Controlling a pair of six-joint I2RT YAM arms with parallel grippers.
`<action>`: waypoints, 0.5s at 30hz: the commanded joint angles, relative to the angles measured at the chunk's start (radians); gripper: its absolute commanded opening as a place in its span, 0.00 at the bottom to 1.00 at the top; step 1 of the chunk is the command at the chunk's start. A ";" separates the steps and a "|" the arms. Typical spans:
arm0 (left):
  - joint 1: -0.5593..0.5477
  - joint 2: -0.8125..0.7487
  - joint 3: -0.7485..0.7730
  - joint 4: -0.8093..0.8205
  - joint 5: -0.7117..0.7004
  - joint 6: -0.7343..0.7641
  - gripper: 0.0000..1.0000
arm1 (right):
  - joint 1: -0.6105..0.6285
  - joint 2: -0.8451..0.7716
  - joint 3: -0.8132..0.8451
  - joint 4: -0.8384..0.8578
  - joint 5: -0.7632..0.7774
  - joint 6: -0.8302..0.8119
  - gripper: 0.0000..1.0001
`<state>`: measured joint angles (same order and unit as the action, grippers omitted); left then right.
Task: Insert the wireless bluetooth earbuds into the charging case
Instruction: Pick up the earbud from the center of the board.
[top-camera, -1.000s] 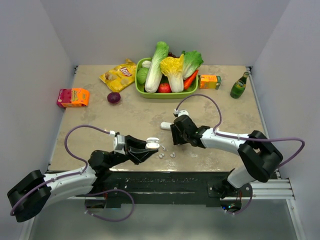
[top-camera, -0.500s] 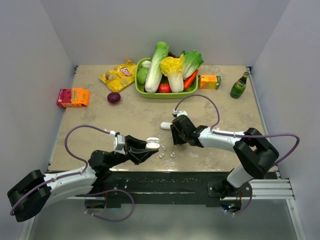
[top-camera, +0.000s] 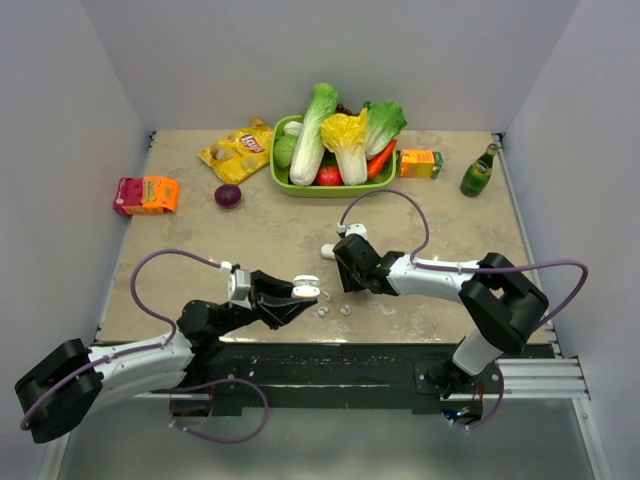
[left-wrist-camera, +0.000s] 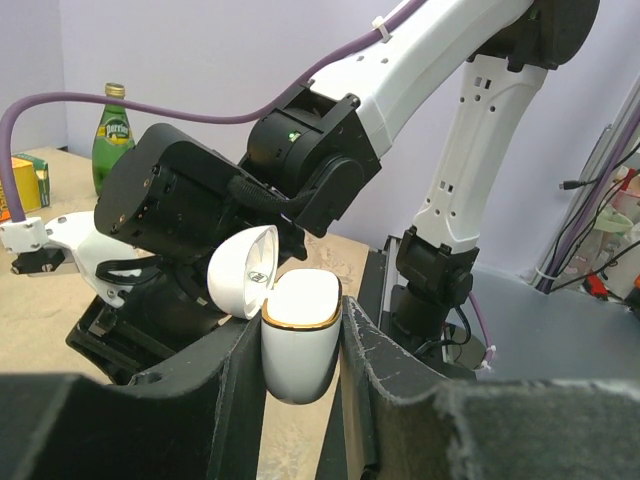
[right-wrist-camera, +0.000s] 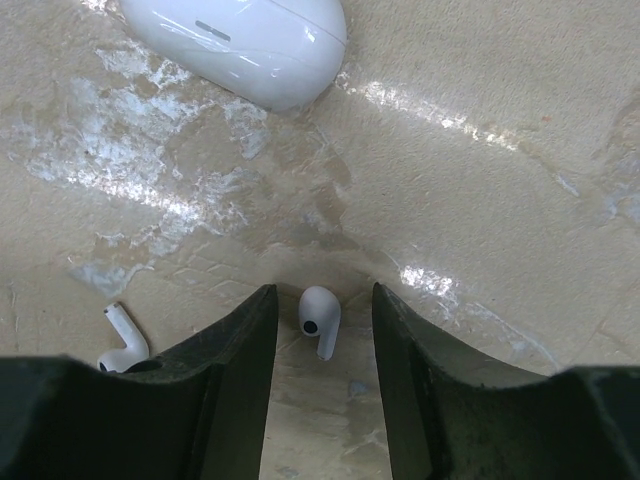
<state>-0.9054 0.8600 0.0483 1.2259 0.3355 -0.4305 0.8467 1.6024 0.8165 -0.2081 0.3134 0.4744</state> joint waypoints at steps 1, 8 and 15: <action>-0.006 -0.004 -0.248 0.073 -0.012 0.001 0.00 | 0.018 0.022 0.024 -0.054 0.061 0.032 0.44; -0.006 -0.015 -0.252 0.070 -0.016 0.001 0.00 | 0.032 0.042 0.023 -0.068 0.087 0.046 0.40; -0.007 -0.035 -0.240 0.035 -0.016 0.003 0.00 | 0.032 0.051 0.039 -0.097 0.037 0.079 0.47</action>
<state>-0.9054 0.8425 0.0483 1.2236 0.3317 -0.4309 0.8768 1.6169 0.8322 -0.2329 0.3756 0.5179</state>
